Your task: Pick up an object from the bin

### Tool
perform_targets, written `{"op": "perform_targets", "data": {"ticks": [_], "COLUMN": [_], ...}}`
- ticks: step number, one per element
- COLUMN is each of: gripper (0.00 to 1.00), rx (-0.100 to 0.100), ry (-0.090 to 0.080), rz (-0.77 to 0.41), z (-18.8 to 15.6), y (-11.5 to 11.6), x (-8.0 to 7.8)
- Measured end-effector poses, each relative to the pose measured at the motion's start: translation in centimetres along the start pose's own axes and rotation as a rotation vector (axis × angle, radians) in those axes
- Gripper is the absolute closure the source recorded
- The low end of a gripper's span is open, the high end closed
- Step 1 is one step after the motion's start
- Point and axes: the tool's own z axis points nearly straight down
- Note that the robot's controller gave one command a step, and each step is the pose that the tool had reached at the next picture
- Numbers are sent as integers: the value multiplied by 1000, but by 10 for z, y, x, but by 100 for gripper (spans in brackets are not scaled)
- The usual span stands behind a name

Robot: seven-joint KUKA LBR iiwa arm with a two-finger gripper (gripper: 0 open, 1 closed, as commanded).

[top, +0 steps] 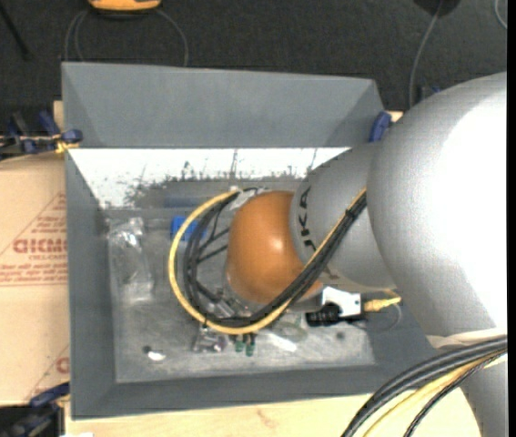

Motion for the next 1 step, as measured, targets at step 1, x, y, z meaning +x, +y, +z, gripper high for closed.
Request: {"op": "perform_targets", "data": {"ticks": [1], "gripper": [100], "rx": [4], "ry": [4], "rz": [-11], "z": [-180], "y": [-20], "x": [9]}}
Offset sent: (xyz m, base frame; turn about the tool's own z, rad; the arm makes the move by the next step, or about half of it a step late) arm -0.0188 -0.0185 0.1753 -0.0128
